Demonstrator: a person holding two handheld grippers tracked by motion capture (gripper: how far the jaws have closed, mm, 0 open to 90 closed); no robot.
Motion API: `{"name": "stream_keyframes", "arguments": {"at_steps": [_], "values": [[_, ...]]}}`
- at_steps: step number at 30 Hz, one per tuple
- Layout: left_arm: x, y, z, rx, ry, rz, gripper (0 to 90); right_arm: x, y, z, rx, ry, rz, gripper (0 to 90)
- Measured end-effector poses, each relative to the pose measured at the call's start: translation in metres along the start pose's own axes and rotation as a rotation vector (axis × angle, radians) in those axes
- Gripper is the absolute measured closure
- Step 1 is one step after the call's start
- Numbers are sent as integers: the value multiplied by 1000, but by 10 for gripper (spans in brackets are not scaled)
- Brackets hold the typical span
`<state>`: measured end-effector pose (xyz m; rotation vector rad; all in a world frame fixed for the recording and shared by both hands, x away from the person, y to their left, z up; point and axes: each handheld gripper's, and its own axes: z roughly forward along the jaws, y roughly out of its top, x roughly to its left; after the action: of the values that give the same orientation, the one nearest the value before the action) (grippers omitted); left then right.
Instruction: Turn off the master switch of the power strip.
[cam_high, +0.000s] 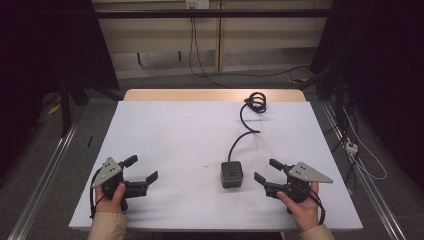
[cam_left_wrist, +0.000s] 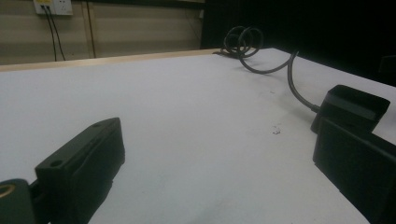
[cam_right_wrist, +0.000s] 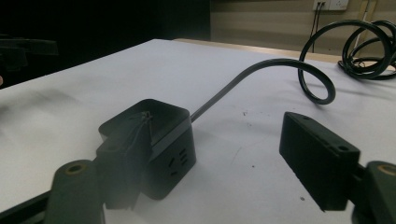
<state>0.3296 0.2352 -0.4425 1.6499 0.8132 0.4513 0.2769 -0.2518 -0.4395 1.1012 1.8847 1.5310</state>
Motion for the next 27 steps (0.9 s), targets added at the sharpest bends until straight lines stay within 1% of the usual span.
{"name": "stream_keyframes", "arguments": {"at_steps": [1,2,3,7,8,9,10,11,12,15,16,27], "values": [[0,0,0,0,0,1,19,0,0,1,0,4,1,303],[0,0,0,0,0,1,19,0,0,1,0,4,1,303],[0,0,0,-2,2,0,19,0,1,2,-2,11,7,346],[0,0,0,-1,2,1,19,2,3,4,-1,28,3,429],[0,0,0,0,2,1,19,2,3,4,-1,28,3,429],[0,0,0,1,-1,2,19,3,4,5,4,38,-4,465],[0,0,0,0,-2,1,19,4,4,6,8,45,-3,481],[0,0,0,0,-2,1,19,4,4,6,8,45,-3,481],[0,0,0,1,-2,1,19,5,5,8,10,55,-5,505],[0,0,0,2,-3,2,19,6,6,10,17,63,-8,527],[0,0,0,2,-2,0,19,7,7,12,22,72,-12,549],[0,0,0,2,-2,-1,19,7,11,17,31,90,-4,636]]}}
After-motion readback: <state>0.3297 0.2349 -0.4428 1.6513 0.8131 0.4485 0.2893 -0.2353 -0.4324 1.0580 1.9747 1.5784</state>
